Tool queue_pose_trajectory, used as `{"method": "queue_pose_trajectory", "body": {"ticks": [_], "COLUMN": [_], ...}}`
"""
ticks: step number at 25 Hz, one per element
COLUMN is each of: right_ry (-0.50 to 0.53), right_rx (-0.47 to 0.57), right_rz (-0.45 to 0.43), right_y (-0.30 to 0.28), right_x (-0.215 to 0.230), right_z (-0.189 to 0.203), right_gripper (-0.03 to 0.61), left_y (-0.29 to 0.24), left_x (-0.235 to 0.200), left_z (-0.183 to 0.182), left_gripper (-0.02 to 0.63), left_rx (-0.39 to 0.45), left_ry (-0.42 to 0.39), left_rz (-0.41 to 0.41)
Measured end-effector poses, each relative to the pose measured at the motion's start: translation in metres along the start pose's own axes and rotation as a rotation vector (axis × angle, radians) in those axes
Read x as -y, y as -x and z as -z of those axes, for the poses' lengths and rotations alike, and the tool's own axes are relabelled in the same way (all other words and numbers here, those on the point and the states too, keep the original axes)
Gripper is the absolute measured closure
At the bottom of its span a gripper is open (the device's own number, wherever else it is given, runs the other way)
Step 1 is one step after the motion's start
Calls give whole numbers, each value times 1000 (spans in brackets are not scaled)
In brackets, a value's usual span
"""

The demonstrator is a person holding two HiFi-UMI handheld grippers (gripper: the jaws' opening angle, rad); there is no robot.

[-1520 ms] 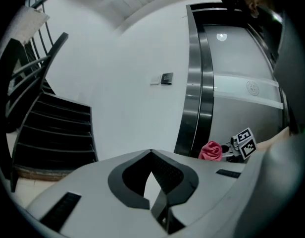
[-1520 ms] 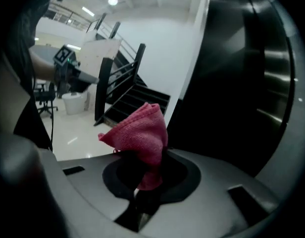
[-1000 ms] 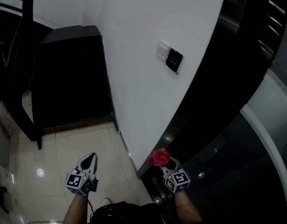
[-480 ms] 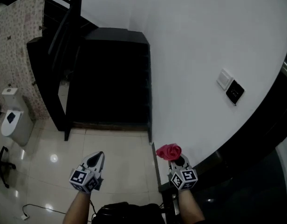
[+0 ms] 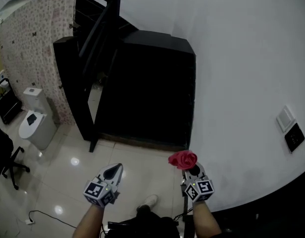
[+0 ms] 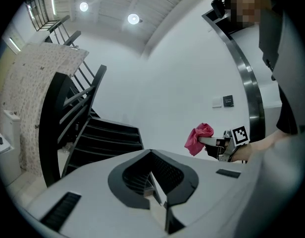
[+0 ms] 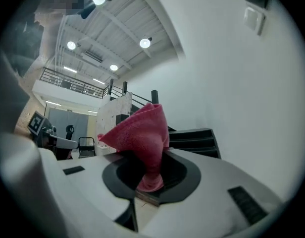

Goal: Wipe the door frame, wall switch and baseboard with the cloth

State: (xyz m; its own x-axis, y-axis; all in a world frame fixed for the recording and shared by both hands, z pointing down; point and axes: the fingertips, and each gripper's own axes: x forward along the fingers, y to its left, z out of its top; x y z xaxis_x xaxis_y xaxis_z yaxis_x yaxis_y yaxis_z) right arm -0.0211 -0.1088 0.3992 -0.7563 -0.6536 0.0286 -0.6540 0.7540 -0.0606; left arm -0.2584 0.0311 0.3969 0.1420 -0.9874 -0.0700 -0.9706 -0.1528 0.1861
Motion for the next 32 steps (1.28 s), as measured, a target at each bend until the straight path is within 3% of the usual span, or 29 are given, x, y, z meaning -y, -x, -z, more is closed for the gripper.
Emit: {"method": "queue_pose_trajectory", "body": {"ticks": [6, 10, 12, 17, 24, 27, 32], "right_ry": [-44, -44, -1, 133, 326, 332, 276], "right_rx": [21, 59, 72, 49, 48, 17, 33], "right_rz": [25, 105, 165, 438, 922, 1120, 1358], "right_y": [-94, -122, -128, -82, 40, 87, 135], "right_x": [71, 132, 152, 226, 292, 301, 299], "right_z": [-10, -32, -46, -84, -191, -227, -299], "right_gripper": [518, 518, 518, 518, 518, 518, 518], "left_y": [-98, -183, -227, -341, -440, -460, -473], "left_x": [-38, -45, -45, 22, 160, 198, 247], "left_z": [-15, -33, -34, 1, 34, 29, 34], "left_gripper": [621, 621, 621, 621, 621, 621, 621], "left_rx": [-9, 11, 16, -55, -156, -171, -223], "left_ry": [-11, -29, -7, 53, 121, 131, 171], "left_rz": [0, 66, 139, 466, 1007, 1191, 1409]}}
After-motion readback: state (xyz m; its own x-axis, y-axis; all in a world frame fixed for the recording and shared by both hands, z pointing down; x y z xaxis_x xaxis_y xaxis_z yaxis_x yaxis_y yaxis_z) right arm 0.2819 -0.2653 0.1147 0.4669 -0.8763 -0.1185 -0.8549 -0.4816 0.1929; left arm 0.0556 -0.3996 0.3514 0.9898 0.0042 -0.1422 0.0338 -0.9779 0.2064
